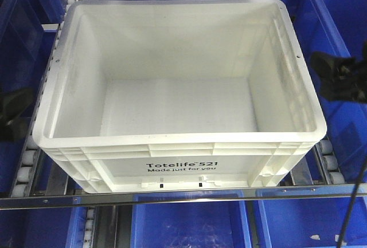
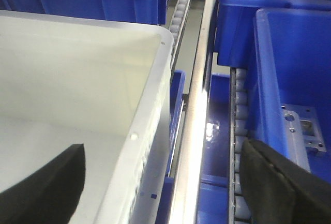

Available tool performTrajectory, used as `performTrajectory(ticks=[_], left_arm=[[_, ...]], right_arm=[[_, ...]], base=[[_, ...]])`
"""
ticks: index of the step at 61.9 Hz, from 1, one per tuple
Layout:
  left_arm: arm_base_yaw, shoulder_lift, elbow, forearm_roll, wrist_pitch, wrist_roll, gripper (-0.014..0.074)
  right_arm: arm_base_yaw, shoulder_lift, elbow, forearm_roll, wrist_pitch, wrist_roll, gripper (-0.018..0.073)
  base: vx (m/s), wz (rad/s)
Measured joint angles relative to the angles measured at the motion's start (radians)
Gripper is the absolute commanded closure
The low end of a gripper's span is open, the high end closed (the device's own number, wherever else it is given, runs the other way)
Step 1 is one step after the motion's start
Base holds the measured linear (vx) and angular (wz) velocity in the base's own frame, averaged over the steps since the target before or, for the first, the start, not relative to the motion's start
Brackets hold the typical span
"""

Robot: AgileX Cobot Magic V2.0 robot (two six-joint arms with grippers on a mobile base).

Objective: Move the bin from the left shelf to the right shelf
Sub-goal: 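Raise both grippers up and away from the tote rims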

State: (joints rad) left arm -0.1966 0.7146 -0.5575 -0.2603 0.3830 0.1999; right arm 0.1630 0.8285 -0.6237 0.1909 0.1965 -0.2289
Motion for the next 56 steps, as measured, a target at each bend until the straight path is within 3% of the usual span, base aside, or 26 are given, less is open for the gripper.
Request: performTrajectory(ticks=[20,34,46,56], left_arm=[[0.0,-0.441,0.143,0.027,0.086,0.0,0.0207],[0.0,-0.545,0.174,0.112,0.137,0.0,0.0207],[0.0,-0.545,0.3,0.114,-0.076,0.0,0.0207],[0.0,-0.545,0.371,0.13,-0.217,0.0,0.0207]], right_arm=[[0.0,-0.443,0.299,0.0,-0.01,-0.026,-0.0031],[0.0,-0.66,0.428,0.0,-0.06,-0.048,-0.0031],[0.0,-0.635,0.514,0.0,-0.228,-0.113,-0.0031],[0.0,-0.571,0.523,0.0,-0.281,-0.122,-0.0031]], base=[[0.0,0.0],[0.0,0.0],[0.0,0.0],[0.0,0.0]])
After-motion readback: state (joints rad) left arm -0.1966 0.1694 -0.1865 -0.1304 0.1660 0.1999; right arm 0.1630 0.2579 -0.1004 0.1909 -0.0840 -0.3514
